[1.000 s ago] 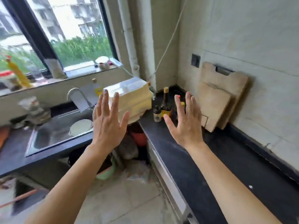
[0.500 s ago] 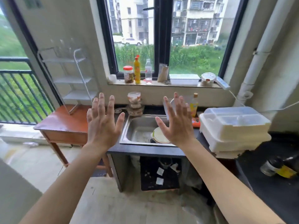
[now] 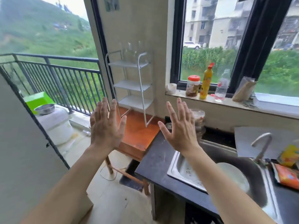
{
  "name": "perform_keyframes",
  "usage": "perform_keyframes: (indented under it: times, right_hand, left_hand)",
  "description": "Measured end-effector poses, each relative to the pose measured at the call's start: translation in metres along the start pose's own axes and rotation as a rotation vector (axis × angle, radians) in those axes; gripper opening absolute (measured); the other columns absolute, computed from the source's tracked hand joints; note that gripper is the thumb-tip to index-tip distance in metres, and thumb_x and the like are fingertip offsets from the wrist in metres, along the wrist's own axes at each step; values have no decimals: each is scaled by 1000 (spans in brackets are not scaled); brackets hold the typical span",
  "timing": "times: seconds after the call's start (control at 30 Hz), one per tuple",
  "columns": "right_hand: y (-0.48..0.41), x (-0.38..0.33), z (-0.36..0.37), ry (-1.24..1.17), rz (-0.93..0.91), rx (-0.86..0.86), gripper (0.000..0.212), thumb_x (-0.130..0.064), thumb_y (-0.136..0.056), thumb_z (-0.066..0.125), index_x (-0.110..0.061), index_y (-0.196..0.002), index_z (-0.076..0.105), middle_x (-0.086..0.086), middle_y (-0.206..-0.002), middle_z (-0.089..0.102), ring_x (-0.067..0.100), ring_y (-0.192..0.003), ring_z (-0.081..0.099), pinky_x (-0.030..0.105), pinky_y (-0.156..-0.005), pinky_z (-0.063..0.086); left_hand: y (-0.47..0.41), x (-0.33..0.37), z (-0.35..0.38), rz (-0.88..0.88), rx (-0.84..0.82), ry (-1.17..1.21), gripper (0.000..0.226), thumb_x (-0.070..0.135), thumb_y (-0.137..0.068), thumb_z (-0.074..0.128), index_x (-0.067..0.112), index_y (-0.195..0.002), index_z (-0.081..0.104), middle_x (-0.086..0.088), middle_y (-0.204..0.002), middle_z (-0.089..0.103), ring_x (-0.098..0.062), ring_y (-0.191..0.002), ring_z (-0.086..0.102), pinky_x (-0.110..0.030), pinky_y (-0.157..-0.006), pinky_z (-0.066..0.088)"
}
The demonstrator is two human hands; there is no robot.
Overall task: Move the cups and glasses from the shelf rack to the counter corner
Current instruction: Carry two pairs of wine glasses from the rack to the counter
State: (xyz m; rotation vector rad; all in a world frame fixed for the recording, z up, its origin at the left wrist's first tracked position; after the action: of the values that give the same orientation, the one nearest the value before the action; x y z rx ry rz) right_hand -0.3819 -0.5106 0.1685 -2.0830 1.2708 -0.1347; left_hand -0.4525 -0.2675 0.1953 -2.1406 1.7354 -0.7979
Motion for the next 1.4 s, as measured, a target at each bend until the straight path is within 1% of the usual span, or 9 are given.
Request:
perform_keyframes:
  times: [0.2, 0.33, 0.43, 0.53, 0.73, 0.87, 1.1, 1.23, 1.4]
  right_hand:
    - [-138, 14, 50, -43, -29, 11, 79, -58, -97, 46, -22, -162, 19, 18, -169, 10, 38, -154, 15, 55, -122, 19]
    - [-210, 0, 77, -63, -59, 7, 80, -56, -98, 48, -20, -162, 17, 18, -169, 9, 38, -153, 18, 54, -120, 19]
    - [-258, -15, 99, -75, -101, 17, 80, -56, -99, 47, -20, -162, 13, 17, -169, 8, 36, -153, 18, 52, -121, 21]
    - [-298, -23, 121, -60, -107, 53, 79, -57, -99, 44, -21, -162, 13, 18, -168, 11, 37, -152, 21, 50, -121, 22]
    - [-380, -33, 163, 34, -79, 178, 75, -57, -100, 42, -21, -161, 17, 19, -165, 20, 36, -150, 25, 49, -120, 23]
    - [-439, -36, 183, 39, 50, 265, 72, -57, -101, 40, -21, -160, 20, 19, -164, 22, 37, -149, 26, 50, -118, 24]
    - [-517, -29, 192, 67, 219, 295, 67, -54, -100, 39, -24, -158, 25, 19, -161, 29, 36, -147, 29, 53, -117, 29]
    - [-546, -7, 192, 107, 326, 229, 65, -55, -97, 37, -27, -156, 29, 16, -158, 33, 35, -146, 30, 52, -116, 29]
    - [-573, 20, 204, 99, 413, 81, 60, -47, -99, 45, -34, -155, 29, 15, -156, 35, 38, -142, 33, 49, -112, 33]
  left_hand:
    - [-134, -9, 28, 59, 22, -21, 74, 59, -95, 28, 20, -158, 18, -14, -167, 7, -31, -153, 8, -54, -121, 13]
    - [-197, -33, 33, 53, 62, 1, 75, 61, -94, 27, 23, -157, 18, -11, -167, 8, -29, -153, 9, -56, -120, 17]
    - [-245, -58, 40, 26, 87, 57, 73, 59, -96, 31, 25, -158, 13, -9, -168, 4, -27, -153, 5, -57, -119, 14]
    - [-292, -78, 59, 22, 103, 130, 74, 57, -97, 33, 22, -158, 11, -9, -168, 2, -27, -154, 3, -56, -121, 13]
    - [-399, -114, 112, 139, 137, 253, 74, 53, -99, 38, 19, -158, 10, -12, -167, 5, -27, -153, 5, -49, -122, 13]
    - [-474, -138, 149, 241, 86, 313, 74, 56, -98, 32, 18, -158, 9, -12, -167, 4, -28, -153, 4, -49, -122, 13]
    - [-578, -147, 179, 313, 28, 454, 72, 56, -101, 30, 20, -159, 8, -11, -167, 7, -29, -153, 9, -46, -122, 11]
    - [-600, -127, 195, 361, -4, 533, 71, 51, -100, 38, 23, -159, 11, -11, -166, 10, -32, -150, 14, -47, -119, 17]
    - [-612, -93, 206, 451, -2, 538, 72, 51, -98, 45, 25, -158, 15, -14, -165, 13, -34, -148, 17, -49, -115, 20]
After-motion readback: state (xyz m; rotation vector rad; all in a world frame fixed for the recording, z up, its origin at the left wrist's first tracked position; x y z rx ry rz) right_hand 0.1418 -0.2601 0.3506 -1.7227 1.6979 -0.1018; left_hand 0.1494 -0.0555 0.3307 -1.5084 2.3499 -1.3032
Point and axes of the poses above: each hand's wrist, its own y-axis away from the middle knuckle, its own z-axis out of the palm, x = y × z, the point moved 8 cm from there along -y, towards the middle knuckle
